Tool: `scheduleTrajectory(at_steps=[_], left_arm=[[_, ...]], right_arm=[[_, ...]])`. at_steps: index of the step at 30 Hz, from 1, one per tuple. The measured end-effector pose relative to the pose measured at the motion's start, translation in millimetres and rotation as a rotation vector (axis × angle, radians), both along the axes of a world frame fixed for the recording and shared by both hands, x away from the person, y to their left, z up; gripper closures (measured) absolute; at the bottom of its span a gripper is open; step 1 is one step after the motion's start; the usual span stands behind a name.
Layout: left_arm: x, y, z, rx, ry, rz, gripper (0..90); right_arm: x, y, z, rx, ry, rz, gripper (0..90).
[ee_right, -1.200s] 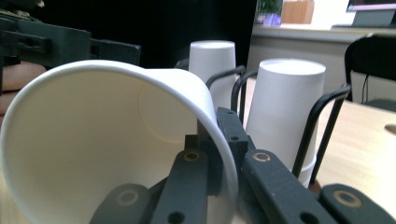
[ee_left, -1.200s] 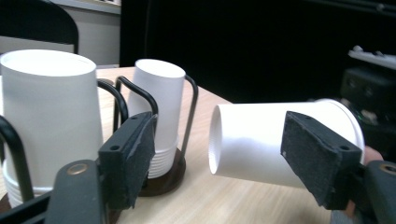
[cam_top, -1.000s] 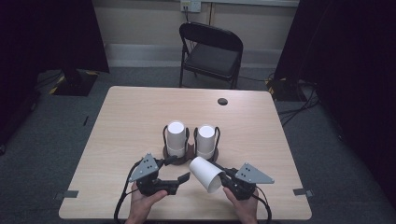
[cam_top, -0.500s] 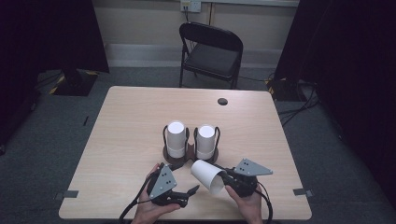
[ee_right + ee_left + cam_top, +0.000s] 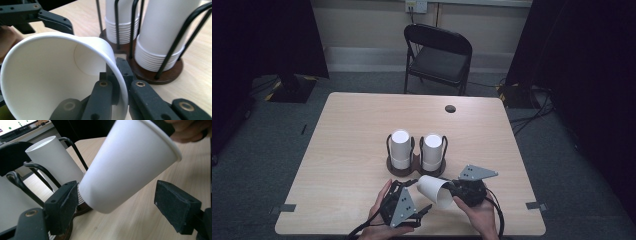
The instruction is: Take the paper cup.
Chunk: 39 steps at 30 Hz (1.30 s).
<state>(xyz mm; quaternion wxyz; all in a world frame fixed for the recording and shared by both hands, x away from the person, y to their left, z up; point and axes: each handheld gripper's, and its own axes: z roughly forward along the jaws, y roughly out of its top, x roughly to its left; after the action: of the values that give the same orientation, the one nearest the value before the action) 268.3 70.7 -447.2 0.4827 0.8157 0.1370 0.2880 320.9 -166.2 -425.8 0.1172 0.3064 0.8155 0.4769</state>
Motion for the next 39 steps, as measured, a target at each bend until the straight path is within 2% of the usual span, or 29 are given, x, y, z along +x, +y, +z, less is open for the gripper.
scheduleTrajectory(at_steps=[2, 5, 6, 11, 14, 17, 19, 28, 30, 32, 35, 39], left_arm=[[-0.7, -3.4, -1.4, 0.024, -0.007, -0.003, 19.4], [-2.6, -7.8, -3.2, 0.06, -0.038, 0.008, 19.2], [-2.6, -9.0, -4.0, 0.055, -0.049, 0.007, 19.1], [-2.0, -14.6, -3.3, 0.067, -0.059, 0.0, 16.3], [-4.6, -20.3, -2.6, 0.097, -0.087, -0.016, 17.7], [-5.4, -24.5, -2.2, 0.093, -0.101, -0.021, 16.8], [-4.4, -27.5, -1.9, 0.102, -0.105, -0.016, 15.4], [-5.5, -36.9, -2.4, 0.114, -0.137, -0.02, 16.5], [-5.9, -36.9, -2.1, 0.135, -0.134, -0.023, 16.6], [-5.6, -37.4, -2.5, 0.144, -0.151, -0.017, 17.1], [-6.2, -37.3, -2.9, 0.147, -0.143, -0.02, 18.1], [-6.2, -38.2, -3.9, 0.146, -0.155, -0.007, 18.8]], right_arm=[[2.0, 1.9, 1.4, -0.013, 0.026, 0.01, 90.0], [4.8, 4.8, 2.3, -0.028, 0.066, 0.012, 90.0], [5.3, 5.6, 2.5, -0.03, 0.079, 0.009, 90.0], [6.5, 10.1, 4.0, -0.07, 0.119, 0.023, 90.0], [8.5, 11.2, 5.9, -0.07, 0.142, 0.025, 90.0], [10.1, 14.8, 7.1, -0.095, 0.169, 0.038, 90.0], [10.7, 17.7, 7.2, -0.118, 0.177, 0.045, 90.0], [13.9, 24.9, 8.2, -0.155, 0.204, 0.059, 90.0], [14.3, 26.8, 7.9, -0.173, 0.219, 0.053, 90.0], [14.8, 29.1, 7.0, -0.181, 0.229, 0.052, 90.0], [15.4, 32.0, 6.8, -0.188, 0.243, 0.051, 90.0], [16.9, 33.4, 6.6, -0.192, 0.259, 0.05, 90.0]])
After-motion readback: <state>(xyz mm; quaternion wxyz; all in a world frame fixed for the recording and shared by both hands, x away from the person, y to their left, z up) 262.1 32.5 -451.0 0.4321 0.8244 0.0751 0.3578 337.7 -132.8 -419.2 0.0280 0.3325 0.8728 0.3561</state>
